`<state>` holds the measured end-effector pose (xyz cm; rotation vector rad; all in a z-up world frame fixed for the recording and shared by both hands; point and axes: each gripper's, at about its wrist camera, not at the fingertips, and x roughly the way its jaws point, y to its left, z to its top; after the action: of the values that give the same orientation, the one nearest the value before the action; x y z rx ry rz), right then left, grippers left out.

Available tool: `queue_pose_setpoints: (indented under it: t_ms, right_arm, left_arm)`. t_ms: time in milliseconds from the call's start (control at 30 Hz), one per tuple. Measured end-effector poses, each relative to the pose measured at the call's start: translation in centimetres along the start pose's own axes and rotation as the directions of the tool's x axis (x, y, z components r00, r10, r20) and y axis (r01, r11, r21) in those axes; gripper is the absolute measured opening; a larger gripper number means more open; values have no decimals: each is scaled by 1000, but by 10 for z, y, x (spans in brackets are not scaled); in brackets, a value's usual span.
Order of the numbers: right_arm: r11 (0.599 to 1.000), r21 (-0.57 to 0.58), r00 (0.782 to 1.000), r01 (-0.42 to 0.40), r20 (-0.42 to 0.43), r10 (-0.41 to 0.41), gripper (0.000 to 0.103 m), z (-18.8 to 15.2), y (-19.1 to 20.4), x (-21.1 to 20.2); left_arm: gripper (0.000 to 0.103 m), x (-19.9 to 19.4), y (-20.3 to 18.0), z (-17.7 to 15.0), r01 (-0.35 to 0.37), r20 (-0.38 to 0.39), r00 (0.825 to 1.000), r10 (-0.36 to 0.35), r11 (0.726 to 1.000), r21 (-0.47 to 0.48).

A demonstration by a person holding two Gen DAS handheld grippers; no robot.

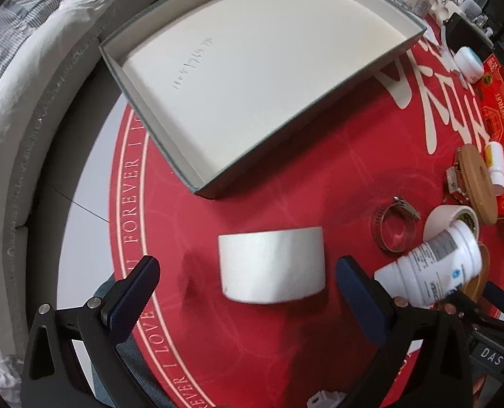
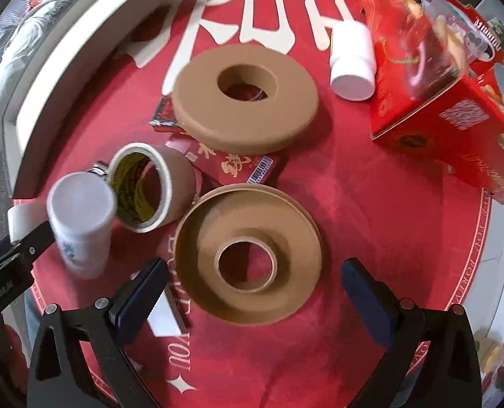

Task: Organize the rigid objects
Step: 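Grasp white tape roll with left tool while right tool grasps tan ring holder, then lift and carry tape roll and tan ring holder over the white tray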

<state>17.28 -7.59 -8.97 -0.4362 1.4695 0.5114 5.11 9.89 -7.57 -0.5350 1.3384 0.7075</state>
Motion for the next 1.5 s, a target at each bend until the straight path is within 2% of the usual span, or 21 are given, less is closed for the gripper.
queue_pose_setpoints:
  t_ms: [133, 200, 333, 500, 667, 933, 1033, 1067, 1100, 1133, 1300, 1400, 1500]
  right_arm:
    - [1000, 16, 1000, -1, -26, 1, 103, 5, -3, 14]
    - [1000, -1, 999, 27, -19, -27, 103, 7, -1, 16]
    - [1000, -16, 1000, 26, -15, -26, 103, 10, -3, 17]
    - [1000, -13, 1000, 27, 0, -27, 103, 9, 3, 17]
    - [999, -17, 999, 31, 42, -30, 103, -1, 4, 13]
    - [999, -21, 999, 32, 35, -32, 103, 0, 4, 13]
    - [999, -41, 999, 32, 27, -31, 101, 1, 5, 12]
    - [999, -44, 999, 31, 30, -30, 96, 1, 4, 11]
    - [998, -45, 999, 31, 34, -30, 88, 0, 4, 9]
    - [999, -43, 999, 32, 43, -30, 88, -2, 3, 6]
    - [1000, -28, 999, 1, 41, 0, 88, -13, -5, 3]
    - [999, 10, 998, -42, 38, 42, 88, -24, -14, -2]
    - [999, 5, 997, -35, 64, 35, 88, -34, -17, -14]
  left_arm:
    - [103, 14, -4, -2, -10, -20, 1000, 10, 1000, 14]
    - [103, 18, -6, -5, 14, -9, 1000, -13, 1000, 4]
    - [103, 20, -1, -5, 53, -5, 999, -53, 999, 6]
    - [103, 24, -1, 7, 55, -12, 998, -55, 998, 12]
    - [103, 25, 0, 4, 54, 0, 999, -54, 999, 9]
    - [102, 20, 5, -3, 48, -7, 999, -48, 998, -32]
    - [90, 14, 2, -6, 54, 5, 999, -54, 999, 2]
    - [78, 10, 0, -8, 57, 17, 998, -57, 998, 17]
    - [61, 6, 0, -10, 58, 27, 998, -59, 998, 25]
    - [57, 4, 0, -11, 60, 34, 998, -61, 998, 36]
    - [57, -1, 7, -21, 93, 20, 995, -94, 995, 40]
    - [57, -17, 8, -33, 62, 73, 995, -68, 995, 79]
    - [57, -37, 13, -42, 66, 116, 990, -77, 993, 96]
